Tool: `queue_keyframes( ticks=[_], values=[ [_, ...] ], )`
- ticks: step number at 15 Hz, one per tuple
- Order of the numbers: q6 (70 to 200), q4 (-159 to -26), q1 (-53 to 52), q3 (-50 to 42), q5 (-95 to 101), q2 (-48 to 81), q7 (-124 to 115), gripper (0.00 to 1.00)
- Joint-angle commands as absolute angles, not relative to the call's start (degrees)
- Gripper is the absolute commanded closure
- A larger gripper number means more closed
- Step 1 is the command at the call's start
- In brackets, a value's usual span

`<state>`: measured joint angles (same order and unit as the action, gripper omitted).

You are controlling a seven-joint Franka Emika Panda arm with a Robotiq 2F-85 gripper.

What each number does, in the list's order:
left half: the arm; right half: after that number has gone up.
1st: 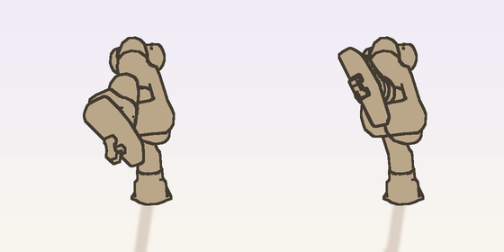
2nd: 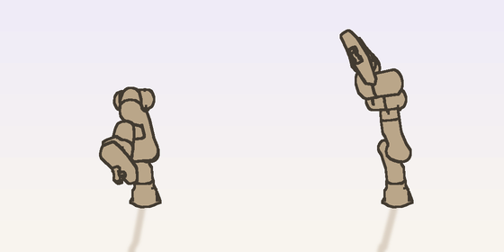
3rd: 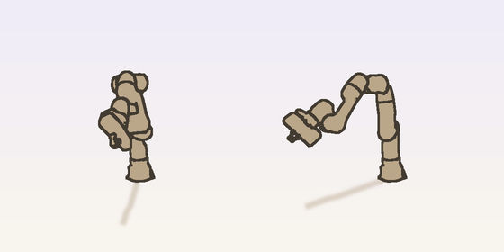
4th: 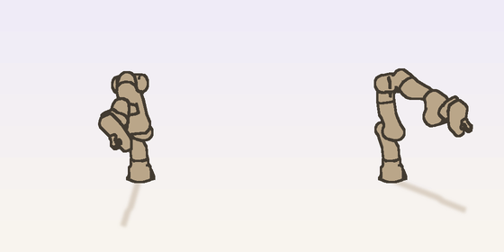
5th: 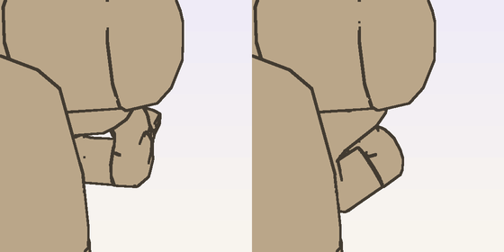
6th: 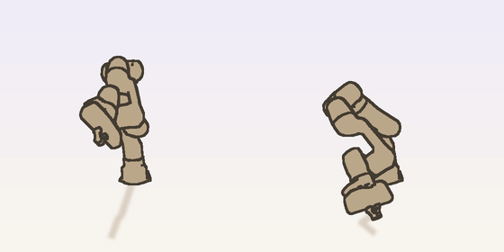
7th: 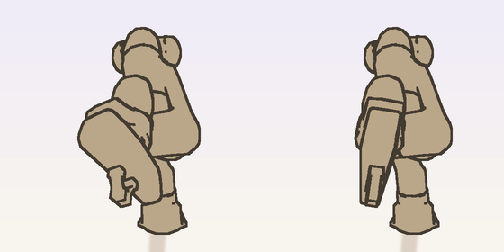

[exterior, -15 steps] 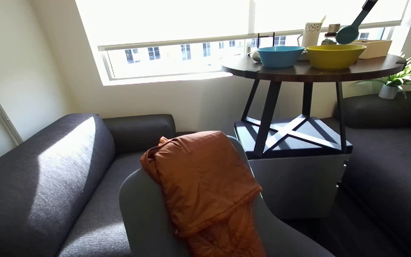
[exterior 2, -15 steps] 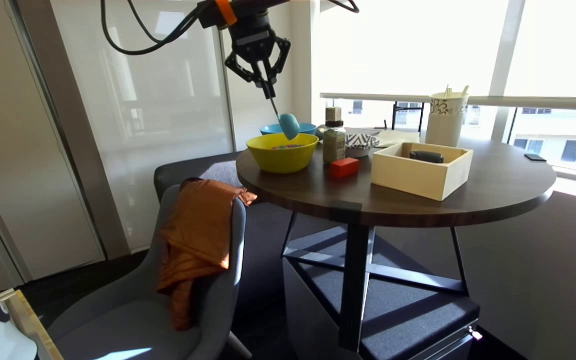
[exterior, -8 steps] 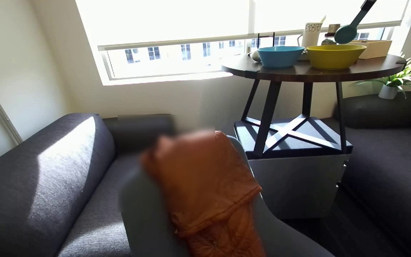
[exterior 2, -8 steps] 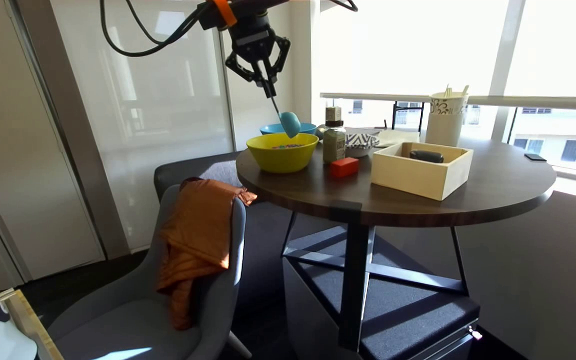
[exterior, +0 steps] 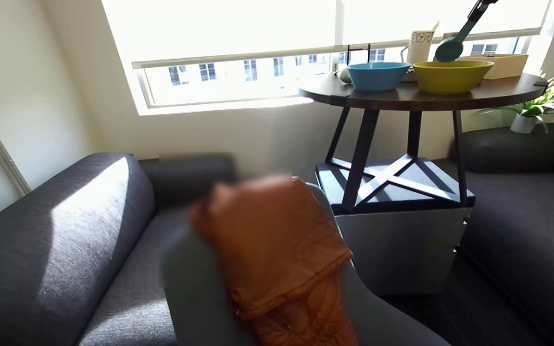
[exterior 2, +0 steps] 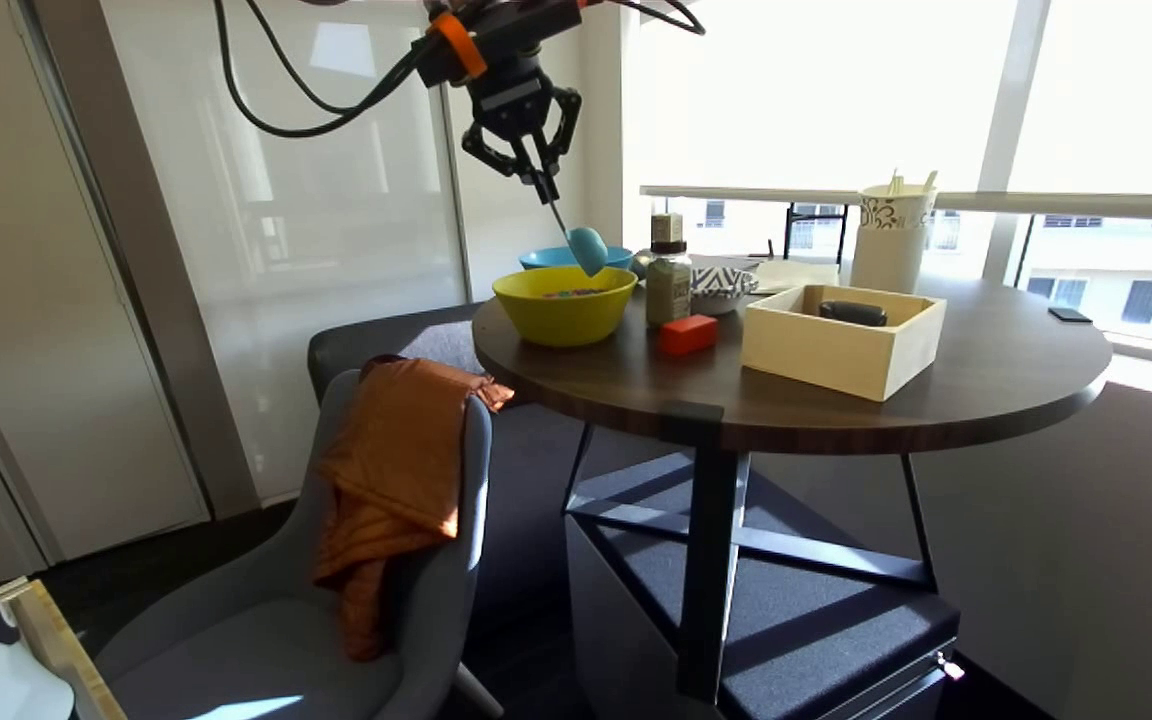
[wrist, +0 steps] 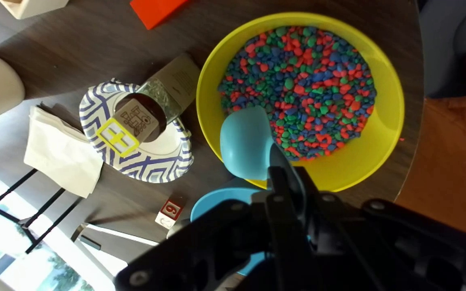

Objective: Put one scoop of the contents of the yellow bowl in the blue bowl

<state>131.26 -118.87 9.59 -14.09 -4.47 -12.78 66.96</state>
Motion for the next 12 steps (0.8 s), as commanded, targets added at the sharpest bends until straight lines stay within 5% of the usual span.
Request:
queue_keyframes(
  ticks=[1, 7, 12],
  values=[
    [134.76, -119.84, 9.76, -13.56, 0.70, -11.71, 64.84, 0.98],
    [137.74, -121.89, 10.03, -12.99, 7.88, -10.64, 61.36, 0.98],
    [126.60, -121.07, 9.28, -11.96, 10.20, -10.09, 58.30, 0.98]
  ],
)
